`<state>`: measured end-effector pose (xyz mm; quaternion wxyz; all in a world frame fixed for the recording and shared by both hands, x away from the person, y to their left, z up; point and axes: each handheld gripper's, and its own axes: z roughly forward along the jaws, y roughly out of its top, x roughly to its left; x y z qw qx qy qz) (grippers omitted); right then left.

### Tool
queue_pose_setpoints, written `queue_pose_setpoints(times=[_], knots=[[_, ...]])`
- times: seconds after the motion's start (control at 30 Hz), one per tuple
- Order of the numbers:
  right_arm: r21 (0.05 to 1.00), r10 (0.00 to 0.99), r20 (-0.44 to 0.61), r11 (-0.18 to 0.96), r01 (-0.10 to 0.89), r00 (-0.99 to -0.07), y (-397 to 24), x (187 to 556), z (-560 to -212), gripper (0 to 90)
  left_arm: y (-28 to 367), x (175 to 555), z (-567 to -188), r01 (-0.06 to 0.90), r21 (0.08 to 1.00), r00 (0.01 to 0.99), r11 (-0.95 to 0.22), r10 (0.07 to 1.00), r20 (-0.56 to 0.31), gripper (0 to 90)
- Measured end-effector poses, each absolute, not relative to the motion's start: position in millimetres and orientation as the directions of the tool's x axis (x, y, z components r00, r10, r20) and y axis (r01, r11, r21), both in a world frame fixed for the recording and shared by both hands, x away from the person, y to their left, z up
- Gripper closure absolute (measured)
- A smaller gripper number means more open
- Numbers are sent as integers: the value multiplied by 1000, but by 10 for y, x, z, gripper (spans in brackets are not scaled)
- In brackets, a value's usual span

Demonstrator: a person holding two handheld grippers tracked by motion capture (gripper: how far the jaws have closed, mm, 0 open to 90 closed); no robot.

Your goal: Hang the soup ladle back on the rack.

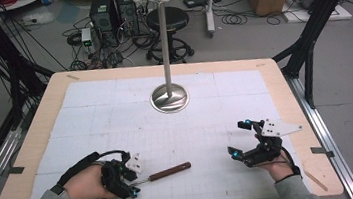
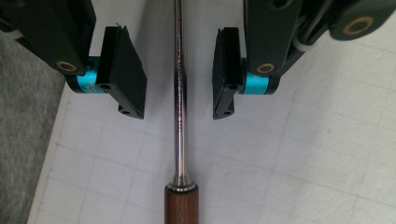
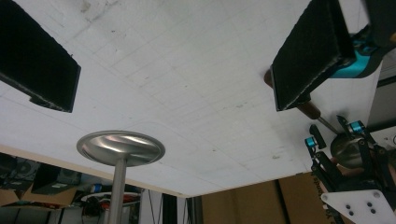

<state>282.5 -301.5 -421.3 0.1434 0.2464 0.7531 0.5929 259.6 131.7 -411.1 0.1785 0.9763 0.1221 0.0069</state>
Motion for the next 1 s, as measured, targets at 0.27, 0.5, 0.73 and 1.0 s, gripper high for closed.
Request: queue_pose_setpoints(times=[0.27,0.5,0.73,1.0], knots=[[964,542,71,177,196,-838,-3019,2826,-4212,4,1333,2558,-4101,213,312,975,-926,223,-6,598],[963,542,77,179,204,-837,-3017,2827,-4216,4,1332,2562,-4088,211,279,975,-937,220,2,695],[963,542,72,179,199,-837,-3017,2824,-4213,4,1325,2560,-4083,222,273,973,-936,232,3,836],[962,542,73,184,203,-837,-3014,2828,-4217,4,1408,2537,-4035,223,360,968,-906,249,26,841]])
